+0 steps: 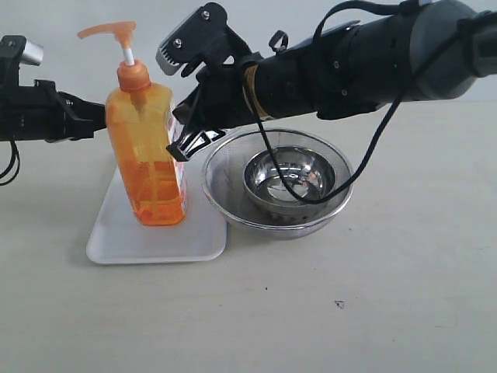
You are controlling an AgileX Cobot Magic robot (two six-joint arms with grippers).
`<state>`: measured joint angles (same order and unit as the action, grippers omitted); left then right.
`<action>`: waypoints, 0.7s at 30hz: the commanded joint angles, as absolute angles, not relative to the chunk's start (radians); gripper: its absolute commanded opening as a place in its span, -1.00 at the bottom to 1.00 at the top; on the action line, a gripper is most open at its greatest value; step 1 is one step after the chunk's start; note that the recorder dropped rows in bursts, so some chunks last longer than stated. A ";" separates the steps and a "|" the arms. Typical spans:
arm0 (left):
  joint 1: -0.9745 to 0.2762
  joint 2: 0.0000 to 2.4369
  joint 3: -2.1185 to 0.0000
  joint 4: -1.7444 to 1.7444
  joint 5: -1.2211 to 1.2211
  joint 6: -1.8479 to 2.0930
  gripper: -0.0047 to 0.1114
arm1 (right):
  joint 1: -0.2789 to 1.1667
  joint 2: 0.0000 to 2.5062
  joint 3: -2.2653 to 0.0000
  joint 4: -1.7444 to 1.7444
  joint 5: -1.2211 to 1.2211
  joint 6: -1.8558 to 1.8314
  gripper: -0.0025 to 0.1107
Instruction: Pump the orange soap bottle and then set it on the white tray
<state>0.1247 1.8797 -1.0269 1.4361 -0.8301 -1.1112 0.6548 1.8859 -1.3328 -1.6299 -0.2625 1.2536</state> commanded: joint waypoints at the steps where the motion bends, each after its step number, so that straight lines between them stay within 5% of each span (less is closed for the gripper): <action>1: 0.120 1.825 -1.031 1.496 -0.686 -1.188 -0.84 | 0.648 1.884 -1.337 -1.625 -0.168 1.273 -0.96; 21: 0.157 1.224 -0.810 1.658 -0.488 -1.524 -0.84 | 0.648 1.587 -1.235 -1.625 -0.022 1.406 -0.96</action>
<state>0.1525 1.3093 -0.8570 1.6553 -0.5030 -1.4887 0.6541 1.6552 -1.2927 -1.6282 -0.0256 1.3985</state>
